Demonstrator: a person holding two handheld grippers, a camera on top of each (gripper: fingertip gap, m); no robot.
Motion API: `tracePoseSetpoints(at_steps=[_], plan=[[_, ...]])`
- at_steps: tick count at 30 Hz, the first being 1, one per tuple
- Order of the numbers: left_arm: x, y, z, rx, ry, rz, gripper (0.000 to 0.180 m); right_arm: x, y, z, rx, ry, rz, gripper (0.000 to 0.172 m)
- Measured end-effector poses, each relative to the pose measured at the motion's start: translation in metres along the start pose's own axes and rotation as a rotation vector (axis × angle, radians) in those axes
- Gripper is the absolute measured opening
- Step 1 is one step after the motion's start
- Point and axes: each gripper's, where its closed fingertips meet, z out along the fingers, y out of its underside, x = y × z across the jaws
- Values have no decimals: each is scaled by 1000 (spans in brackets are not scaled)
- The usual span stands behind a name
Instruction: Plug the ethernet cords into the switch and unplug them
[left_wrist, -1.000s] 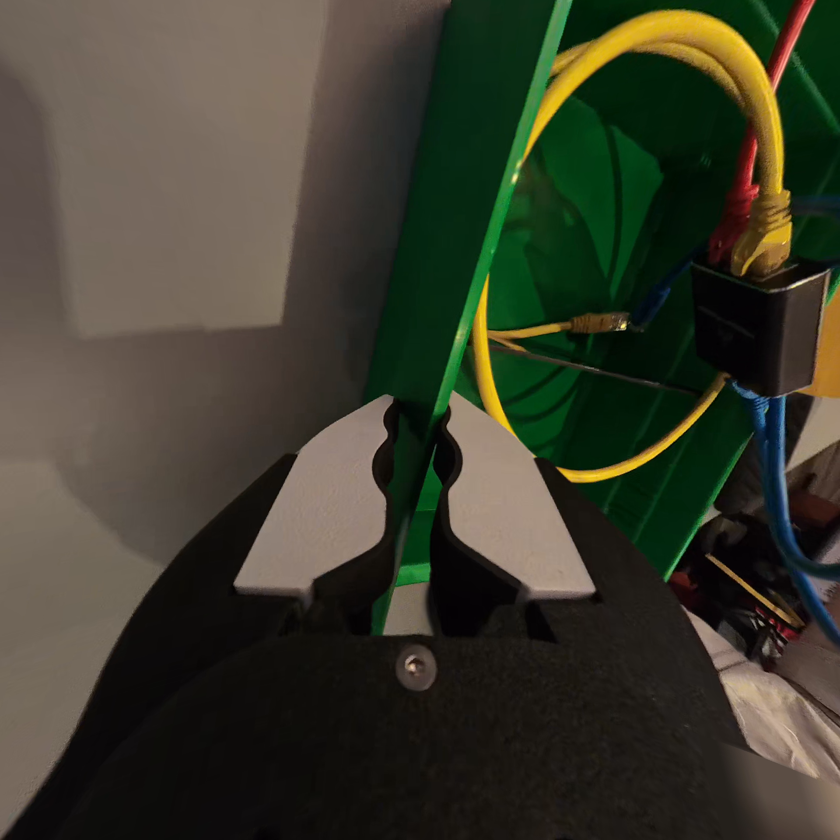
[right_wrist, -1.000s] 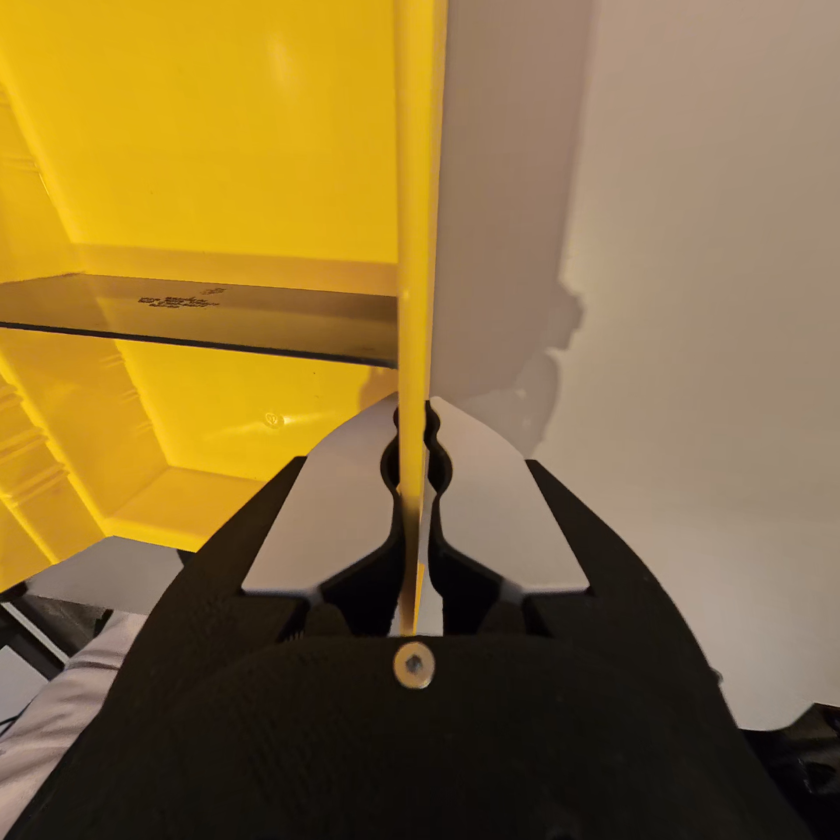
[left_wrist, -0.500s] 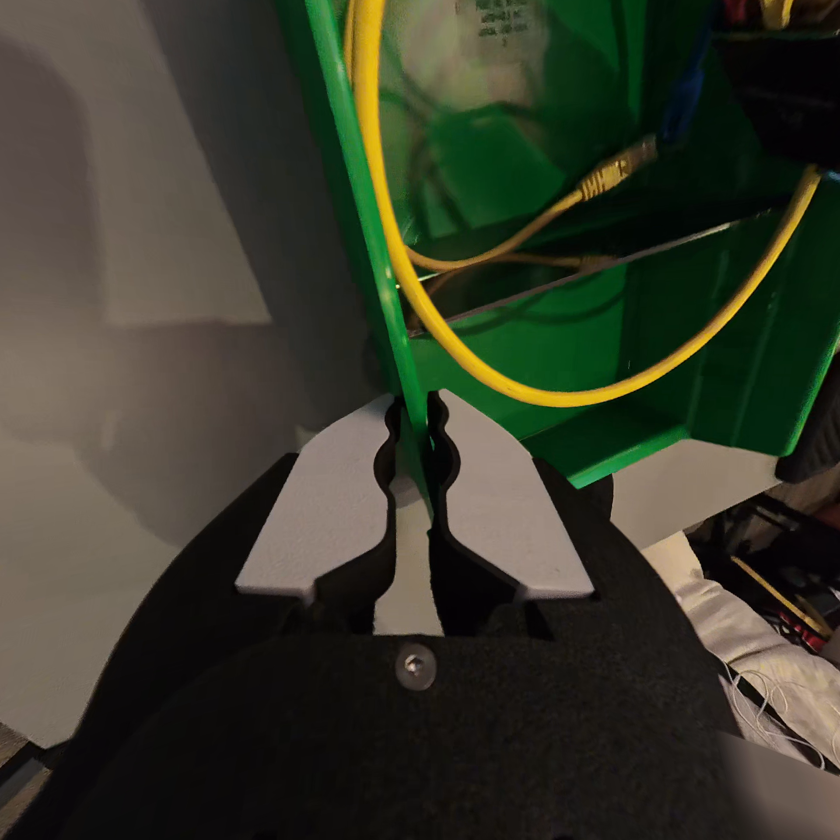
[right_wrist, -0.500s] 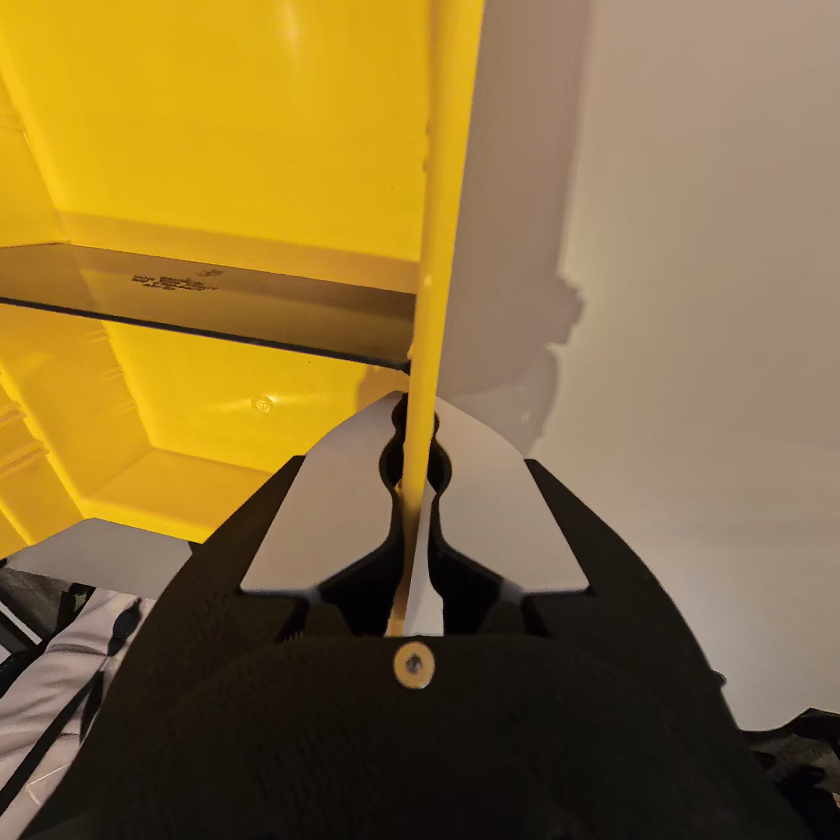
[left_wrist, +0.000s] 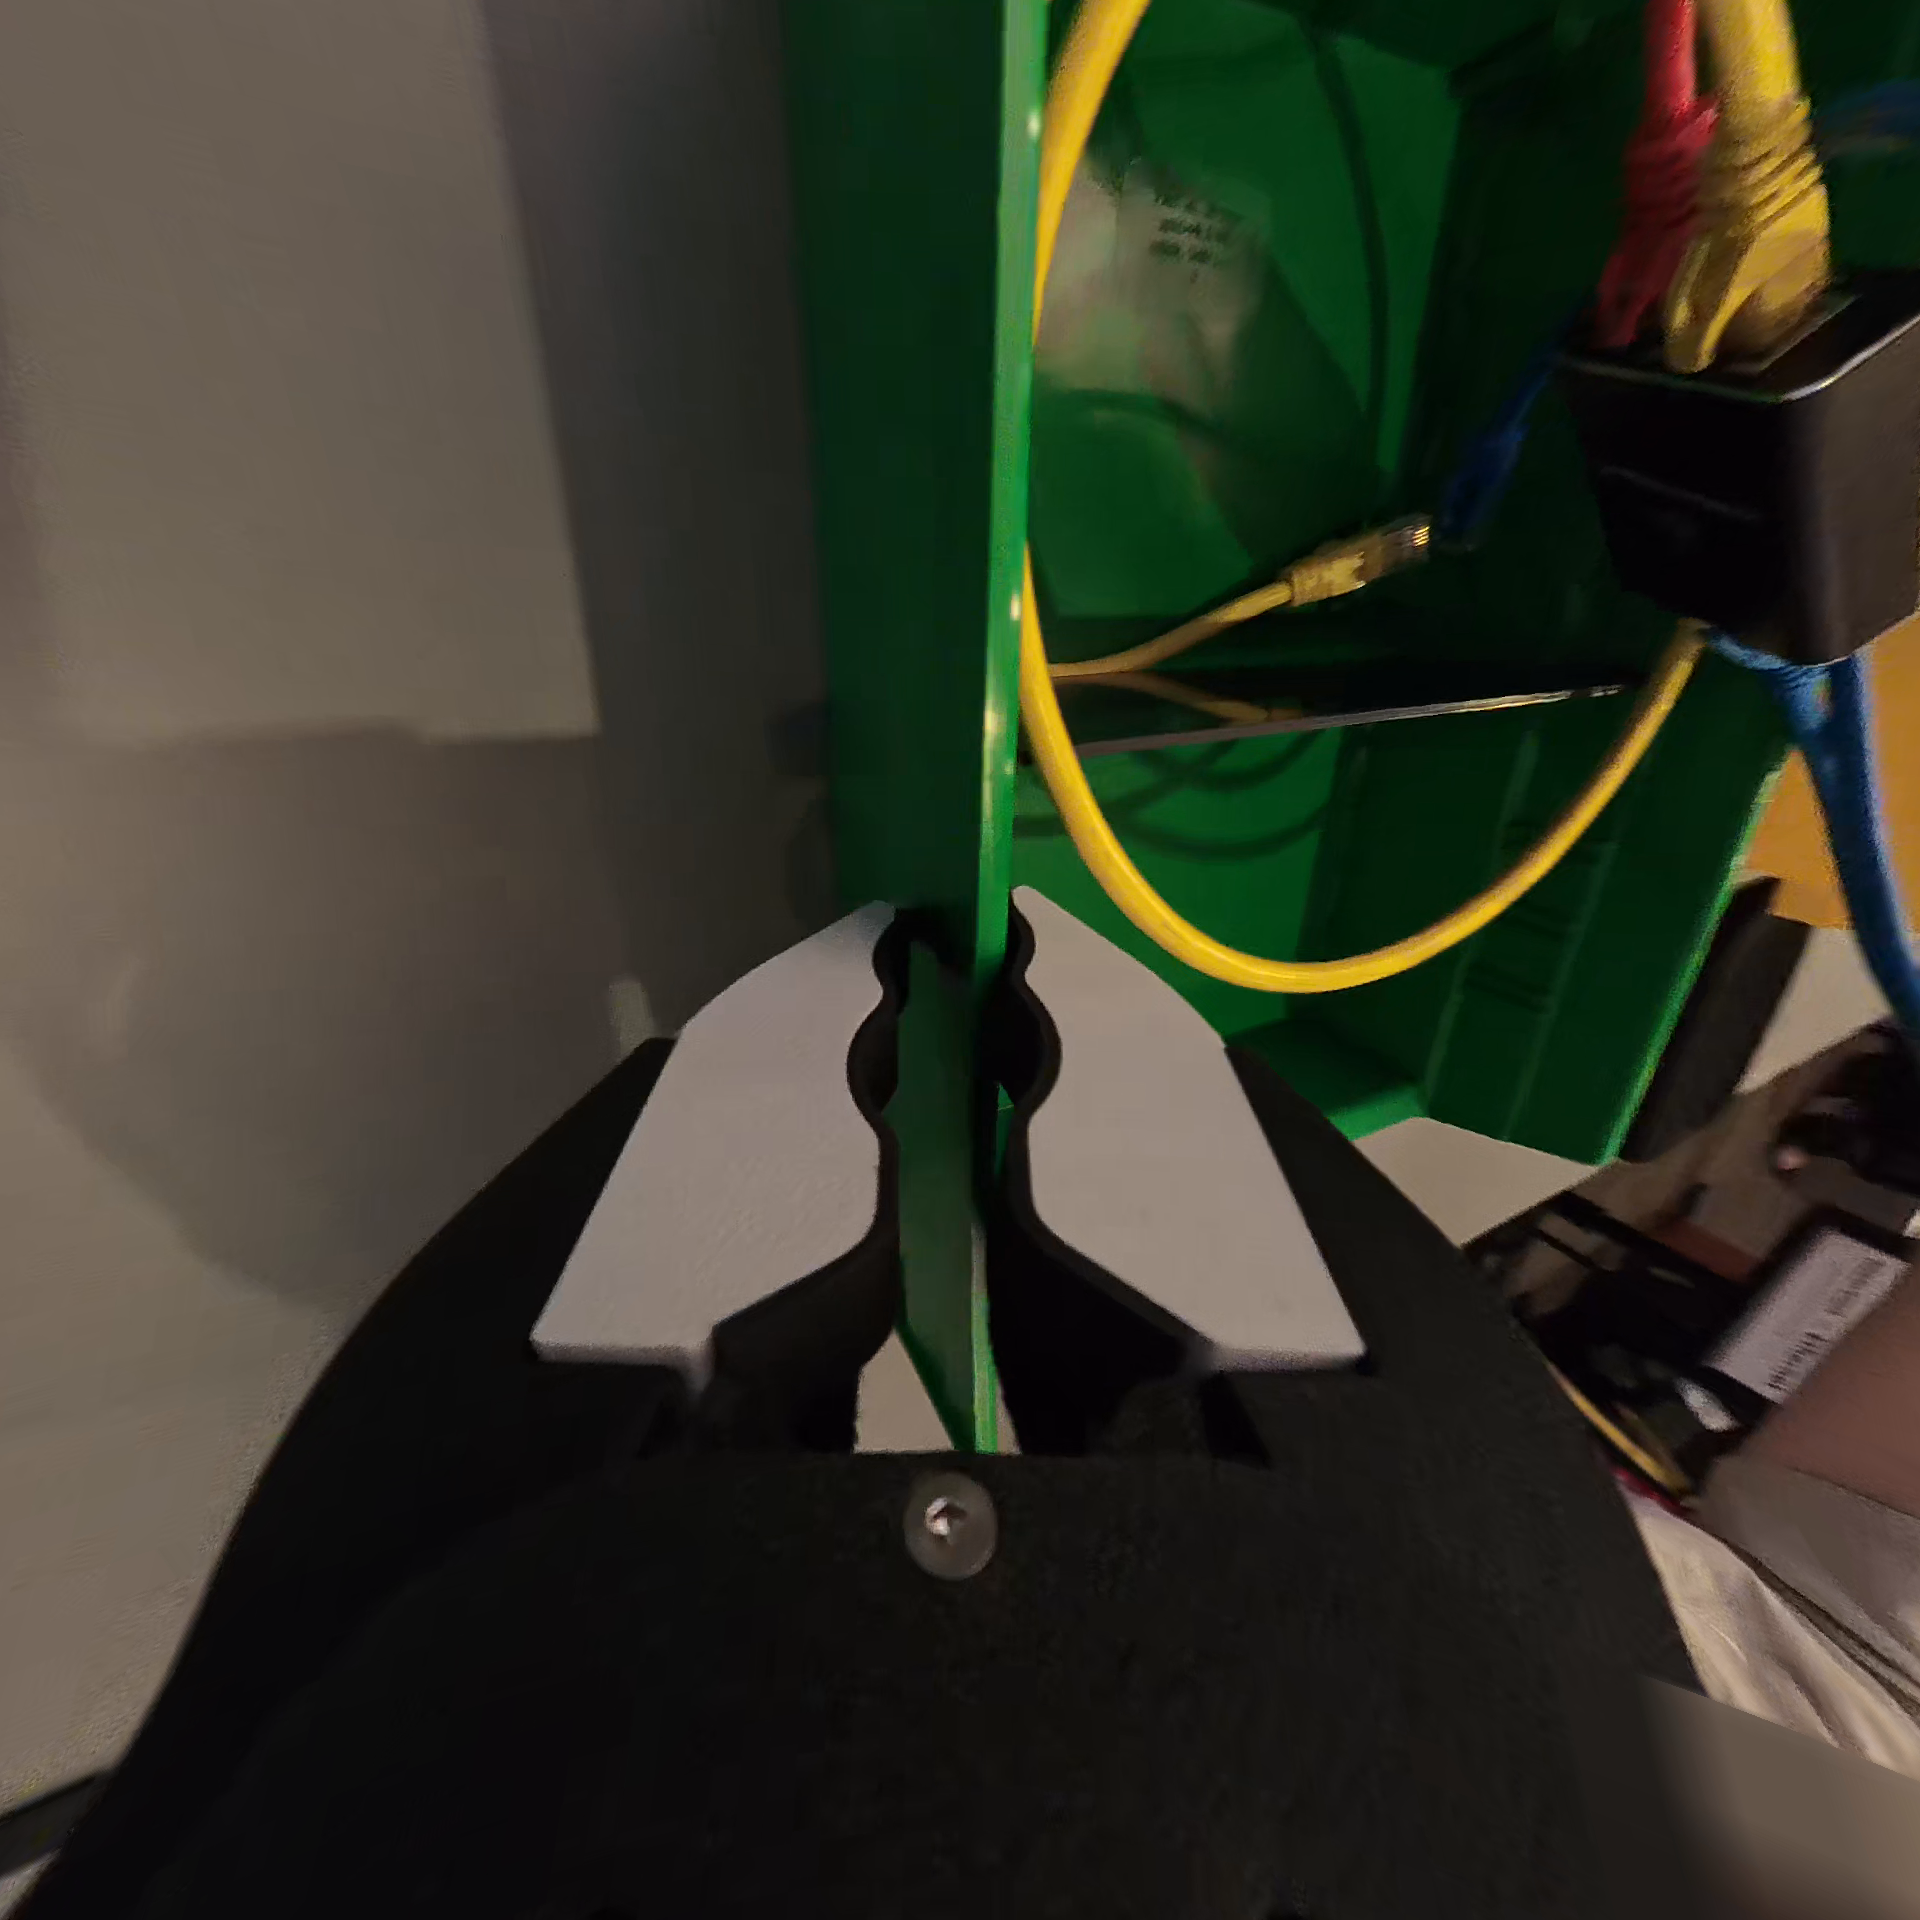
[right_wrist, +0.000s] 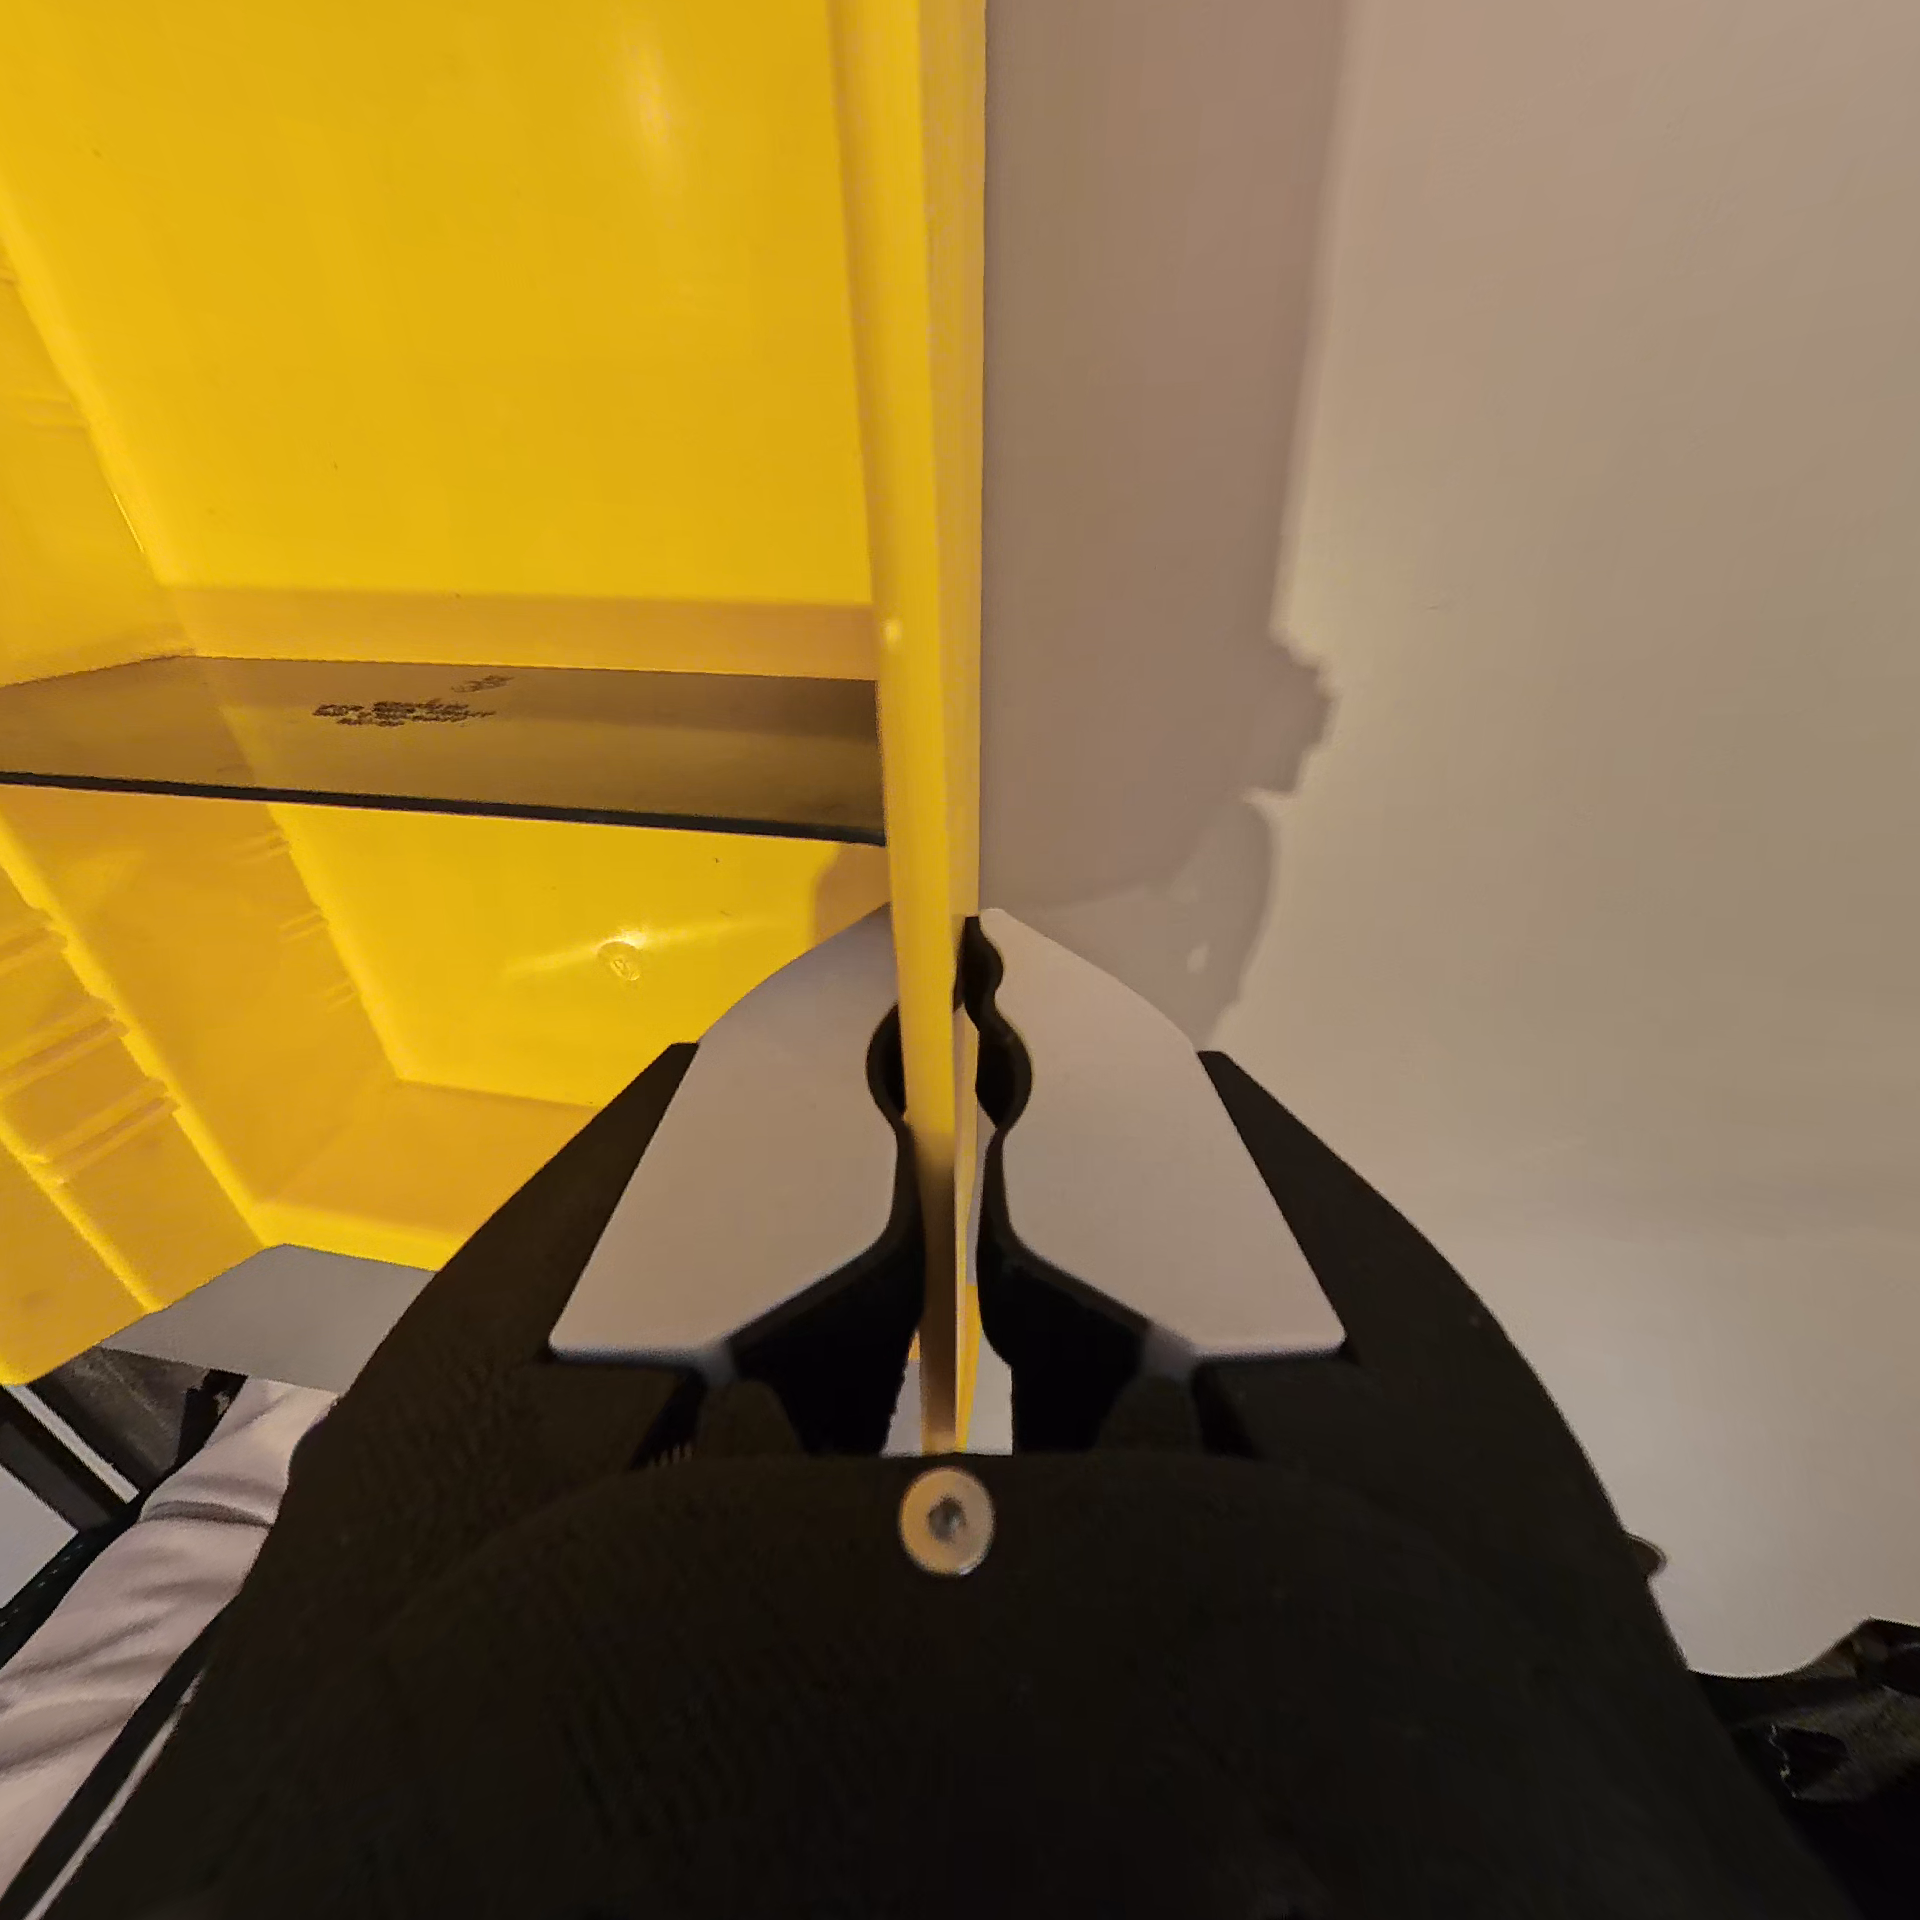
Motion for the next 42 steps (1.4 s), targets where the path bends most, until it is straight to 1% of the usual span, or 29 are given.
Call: tracePoseSetpoints(at_steps=[3, 7, 12, 16, 19, 23, 26, 30, 33, 34, 35, 37, 38, 40, 42], plan=[[-1, -1, -2, 28, 82, -37, 17, 6, 0, -1, 6, -3, 5, 7], [-4, -2, -5, 72, 142, -66, 19, 13, 3, -3, 11, 2, 1, 6], [-8, 2, -7, 104, 124, -82, 18, 25, 6, -5, 15, 1, 7, 6], [-8, 3, -7, 106, 82, -49, 17, 26, 8, -5, 21, 19, -24, 6], [-6, 5, -6, 116, 96, -50, 17, 26, 7, -5, 24, 20, -75, 6], [-5, 6, -6, 147, 90, -70, 17, 25, 4, -5, 21, 24, -64, 6], [-1, 11, -4, 138, 81, -47, 17, 23, 2, -4, 33, 24, -70, 6], [5, 16, -2, 136, 110, -23, 19, 24, 2, -4, 54, 20, -89, 6], [6, 14, -5, 150, 152, 17, 20, 24, 2, -4, 67, 39, -141, 8], [7, 11, -9, 180, 164, 35, 18, 23, 1, -4, 79, 42, -166, 10], [7, 7, -15, 226, 176, 48, 21, 23, 0, -6, 102, 46, -183, 14], [11, -4, -36, 342, 215, 77, 26, 27, -7, -15, 168, 75, -190, 25], [15, -9, -48, 404, 232, 101, 29, 28, -11, -23, 215, 94, -198, 26], [21, -19, -74, 533, 214, 181, 32, 29, -21, -47, 346, 164, -229, 28], [32, -27, -99, 665, 127, 307, 33, 30, -33, -82, 525, 289, -250, 31]])
